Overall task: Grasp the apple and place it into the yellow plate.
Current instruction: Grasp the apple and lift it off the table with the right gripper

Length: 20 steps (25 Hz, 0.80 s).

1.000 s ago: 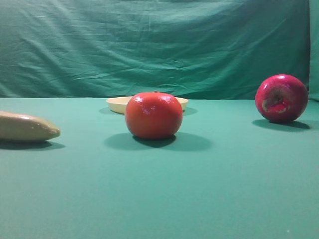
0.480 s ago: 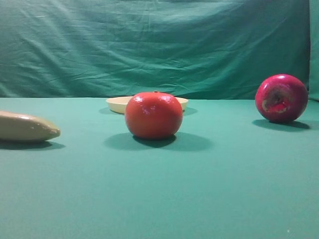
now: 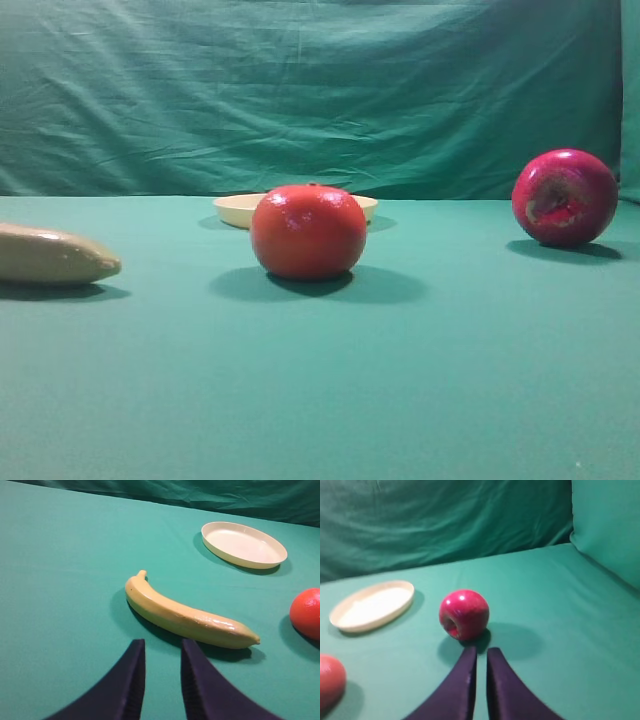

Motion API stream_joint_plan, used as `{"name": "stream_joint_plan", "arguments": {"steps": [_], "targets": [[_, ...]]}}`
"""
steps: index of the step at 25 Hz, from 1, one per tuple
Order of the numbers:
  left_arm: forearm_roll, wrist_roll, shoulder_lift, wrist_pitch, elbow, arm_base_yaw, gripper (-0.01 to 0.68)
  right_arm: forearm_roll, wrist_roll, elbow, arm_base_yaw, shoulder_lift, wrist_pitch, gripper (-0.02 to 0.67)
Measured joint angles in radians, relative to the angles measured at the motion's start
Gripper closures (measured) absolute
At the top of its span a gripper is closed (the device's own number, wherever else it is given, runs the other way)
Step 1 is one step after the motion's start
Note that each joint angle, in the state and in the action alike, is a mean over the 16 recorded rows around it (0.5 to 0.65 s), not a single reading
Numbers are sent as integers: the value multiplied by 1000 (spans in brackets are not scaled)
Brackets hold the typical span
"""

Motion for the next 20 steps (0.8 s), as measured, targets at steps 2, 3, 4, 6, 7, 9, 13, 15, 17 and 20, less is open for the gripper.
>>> {"name": "stream_joint_plan", "arguments": {"steps": [2, 3, 4, 6, 7, 9, 13, 15, 17, 20], "targets": [[0, 0, 0, 0, 0, 0, 516, 51, 0, 0, 0, 0, -36, 649], [0, 0, 0, 0, 0, 0, 516, 74, -2, 1, 0, 0, -54, 649], [0, 0, 0, 0, 0, 0, 516, 94, -4, 1, 0, 0, -72, 649], [0, 0, 0, 0, 0, 0, 516, 127, -14, -1, 0, 0, -100, 649], [0, 0, 0, 0, 0, 0, 516, 138, -20, -4, 0, 2, -111, 649], [0, 0, 0, 0, 0, 0, 516, 150, -36, -15, 0, 10, -129, 649], [0, 0, 0, 0, 0, 0, 516, 153, -72, -56, 0, 62, -146, 649], [0, 0, 0, 0, 0, 0, 516, 154, -91, -86, 0, 106, -144, 649], [0, 0, 0, 0, 0, 0, 516, 157, -110, -121, 0, 163, -132, 649], [0, 0, 0, 0, 0, 0, 516, 162, -139, -187, 0, 271, -97, 649]]}}
